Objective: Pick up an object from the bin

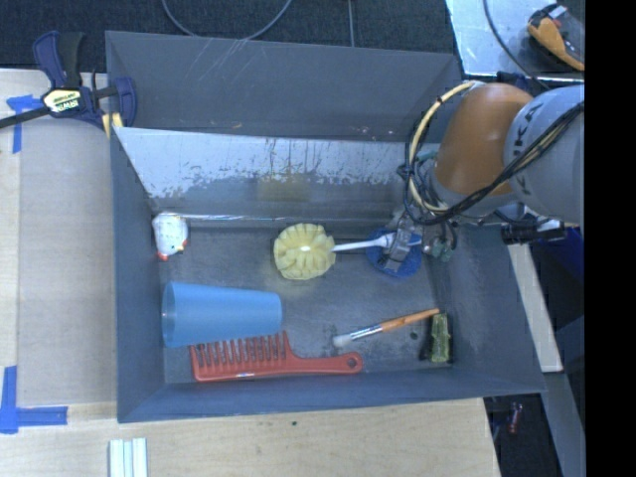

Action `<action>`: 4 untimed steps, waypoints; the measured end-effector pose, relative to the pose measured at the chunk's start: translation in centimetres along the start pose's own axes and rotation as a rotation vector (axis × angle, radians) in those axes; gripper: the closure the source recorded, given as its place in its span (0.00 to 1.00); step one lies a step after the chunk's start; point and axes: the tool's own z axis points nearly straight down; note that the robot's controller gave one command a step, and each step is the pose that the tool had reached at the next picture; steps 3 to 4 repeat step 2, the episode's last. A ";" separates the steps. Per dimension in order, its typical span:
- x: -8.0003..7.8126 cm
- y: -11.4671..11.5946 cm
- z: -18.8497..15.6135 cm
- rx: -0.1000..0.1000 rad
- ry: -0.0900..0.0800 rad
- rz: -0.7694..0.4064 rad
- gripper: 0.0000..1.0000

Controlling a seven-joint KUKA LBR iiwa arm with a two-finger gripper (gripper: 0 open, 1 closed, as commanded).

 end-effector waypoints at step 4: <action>1.2 0.1 -10.7 0.000 0.000 -0.002 1.00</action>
Offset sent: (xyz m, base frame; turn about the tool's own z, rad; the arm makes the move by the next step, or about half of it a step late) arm -0.0188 0.0020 0.1643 0.0096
